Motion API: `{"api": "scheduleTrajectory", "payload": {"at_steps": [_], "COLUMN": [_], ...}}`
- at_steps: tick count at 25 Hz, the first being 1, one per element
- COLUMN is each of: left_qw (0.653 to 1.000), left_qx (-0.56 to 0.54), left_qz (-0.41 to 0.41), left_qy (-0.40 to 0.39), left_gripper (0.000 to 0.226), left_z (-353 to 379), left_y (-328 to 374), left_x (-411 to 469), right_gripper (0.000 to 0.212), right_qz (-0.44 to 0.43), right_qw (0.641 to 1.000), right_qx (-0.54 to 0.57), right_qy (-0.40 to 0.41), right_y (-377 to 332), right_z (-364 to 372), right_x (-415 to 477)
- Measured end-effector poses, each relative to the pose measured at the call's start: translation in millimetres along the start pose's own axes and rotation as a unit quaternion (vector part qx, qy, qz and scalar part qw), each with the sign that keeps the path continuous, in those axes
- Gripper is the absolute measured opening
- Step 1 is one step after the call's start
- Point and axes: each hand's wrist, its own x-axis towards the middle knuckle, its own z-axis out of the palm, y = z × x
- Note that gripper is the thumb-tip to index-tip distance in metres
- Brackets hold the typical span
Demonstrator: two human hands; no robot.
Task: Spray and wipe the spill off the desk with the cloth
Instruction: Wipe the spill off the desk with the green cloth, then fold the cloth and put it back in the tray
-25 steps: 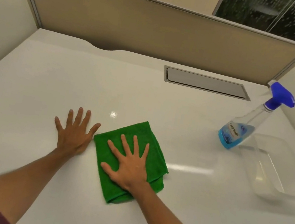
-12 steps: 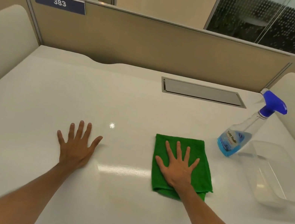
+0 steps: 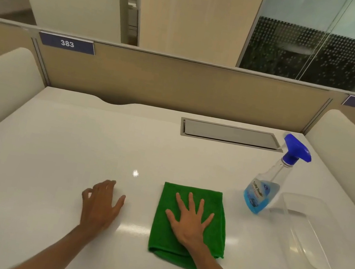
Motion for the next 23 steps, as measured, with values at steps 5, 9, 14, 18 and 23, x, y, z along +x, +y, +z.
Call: {"api": "scheduleTrajectory", "payload": {"at_steps": [5, 9, 14, 18, 23], "left_qw": [0.993, 0.967, 0.874, 0.856, 0.808], "left_qx": [-0.105, -0.192, -0.366, -0.388, -0.516], "left_qz": [-0.005, -0.08, -0.241, -0.197, -0.114], "left_qy": [-0.051, -0.145, -0.211, -0.279, -0.26], "left_gripper": [0.039, 0.04, 0.034, 0.011, 0.015], "left_z": [13, 20, 23, 18, 14], "left_y": [82, 119, 138, 141, 126], "left_x": [7, 20, 39, 36, 21], "right_gripper": [0.057, 0.058, 0.065, 0.035, 0.016], "right_qz": [-0.002, 0.025, 0.002, 0.017, -0.056], "right_qw": [0.994, 0.99, 0.99, 0.997, 0.974], "right_qx": [0.086, 0.127, 0.14, 0.069, 0.216], "right_qy": [0.063, 0.063, -0.029, -0.034, -0.049], "right_y": [33, 68, 83, 88, 93], "right_z": [-46, -77, -91, -92, -109], "right_x": [10, 32, 62, 69, 67]}}
